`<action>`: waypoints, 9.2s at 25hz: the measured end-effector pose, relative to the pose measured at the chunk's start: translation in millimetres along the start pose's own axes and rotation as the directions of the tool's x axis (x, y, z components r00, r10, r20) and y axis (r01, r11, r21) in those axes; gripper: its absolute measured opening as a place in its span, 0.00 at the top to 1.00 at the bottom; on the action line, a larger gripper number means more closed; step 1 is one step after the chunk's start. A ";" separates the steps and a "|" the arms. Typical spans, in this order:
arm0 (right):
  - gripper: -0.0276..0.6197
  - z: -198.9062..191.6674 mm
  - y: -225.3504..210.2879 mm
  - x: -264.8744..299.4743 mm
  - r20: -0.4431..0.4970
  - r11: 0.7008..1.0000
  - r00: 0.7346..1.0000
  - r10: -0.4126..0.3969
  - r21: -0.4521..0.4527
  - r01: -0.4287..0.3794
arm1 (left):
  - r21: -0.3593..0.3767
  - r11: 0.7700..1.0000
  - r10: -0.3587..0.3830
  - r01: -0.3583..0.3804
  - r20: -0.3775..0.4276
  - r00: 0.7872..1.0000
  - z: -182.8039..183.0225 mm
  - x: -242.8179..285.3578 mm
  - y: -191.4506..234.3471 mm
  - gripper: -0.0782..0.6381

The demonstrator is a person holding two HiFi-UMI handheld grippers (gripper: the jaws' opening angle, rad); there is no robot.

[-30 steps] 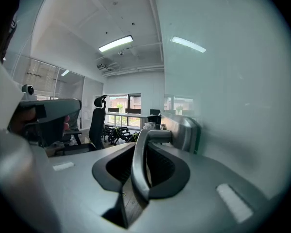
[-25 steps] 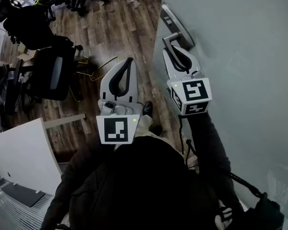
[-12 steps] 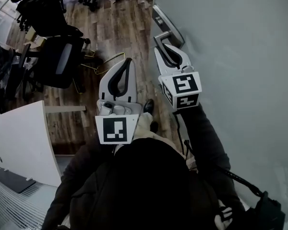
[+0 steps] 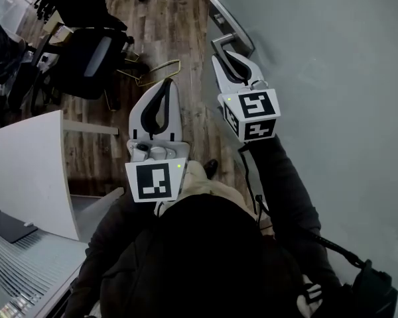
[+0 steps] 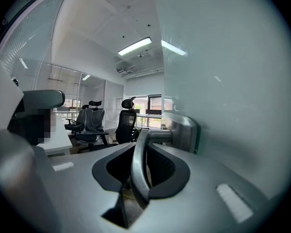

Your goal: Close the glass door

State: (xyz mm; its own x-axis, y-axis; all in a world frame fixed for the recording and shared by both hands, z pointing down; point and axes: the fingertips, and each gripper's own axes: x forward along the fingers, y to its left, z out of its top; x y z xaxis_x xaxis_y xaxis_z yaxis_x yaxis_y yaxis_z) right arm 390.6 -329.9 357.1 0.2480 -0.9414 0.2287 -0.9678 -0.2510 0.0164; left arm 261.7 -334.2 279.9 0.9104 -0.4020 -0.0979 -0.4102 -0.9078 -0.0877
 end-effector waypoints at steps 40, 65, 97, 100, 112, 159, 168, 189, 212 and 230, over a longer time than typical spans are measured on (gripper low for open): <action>0.86 8.1 203.1 -25.5 -0.019 0.962 0.965 0.263 -0.073 -0.264 | 0.028 0.976 0.215 -0.214 -0.029 0.976 30.8 -201.3 76.3 0.90; 0.86 -13.6 413.2 -119.8 -0.025 0.863 0.874 0.485 -0.151 -0.483 | 0.024 0.931 0.366 -0.365 -0.024 0.930 28.5 -392.2 97.4 0.90; 0.86 -64.5 602.1 -263.5 -0.070 0.672 0.696 0.714 -0.211 -0.710 | 0.022 0.801 0.599 -0.598 -0.050 0.800 31.2 -624.1 66.0 0.90; 0.86 -67.4 614.6 -276.8 -0.069 0.654 0.680 0.730 -0.220 -0.724 | 0.016 0.814 0.581 -0.581 -0.051 0.813 32.1 -635.5 67.6 0.90; 0.86 -84.5 663.1 -339.2 -0.083 0.572 0.603 0.794 -0.238 -0.785 | 0.016 0.843 0.538 -0.537 -0.022 0.843 42.1 -682.6 61.7 0.90; 0.86 -99.8 712.1 -438.1 -0.115 0.445 0.480 0.870 -0.239 -0.863 | 0.067 0.779 0.626 -0.623 -0.039 0.779 65.0 -740.9 14.1 0.90; 0.86 -102.1 712.9 -434.9 -0.112 0.446 0.476 0.872 -0.218 -0.868 | 0.079 0.781 0.624 -0.620 -0.045 0.780 61.9 -738.7 14.6 0.90; 0.86 -102.0 717.5 -448.3 -0.121 0.441 0.472 0.873 -0.216 -0.871 | 0.079 0.776 0.629 -0.625 -0.040 0.776 68.9 -744.3 9.6 0.90; 0.86 -87.8 706.7 -456.4 -0.108 0.448 0.505 0.857 -0.329 -0.831 | 0.105 0.766 0.638 -0.634 -0.008 0.770 84.2 -747.3 6.6 0.90; 0.95 -34.2 676.4 -502.8 0.051 0.498 0.510 0.858 -0.319 -0.806 | 0.122 0.767 0.634 -0.630 0.014 0.774 102.2 -747.7 -15.5 0.90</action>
State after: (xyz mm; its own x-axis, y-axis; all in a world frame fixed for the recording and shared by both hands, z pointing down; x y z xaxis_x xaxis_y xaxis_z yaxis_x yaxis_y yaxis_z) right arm -390.2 -18.7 286.4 -0.7021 -0.7074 0.0810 -0.6956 0.7058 0.1339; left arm -418.1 -7.3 253.1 0.4437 -0.8844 -0.1450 -0.8948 -0.4282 -0.1266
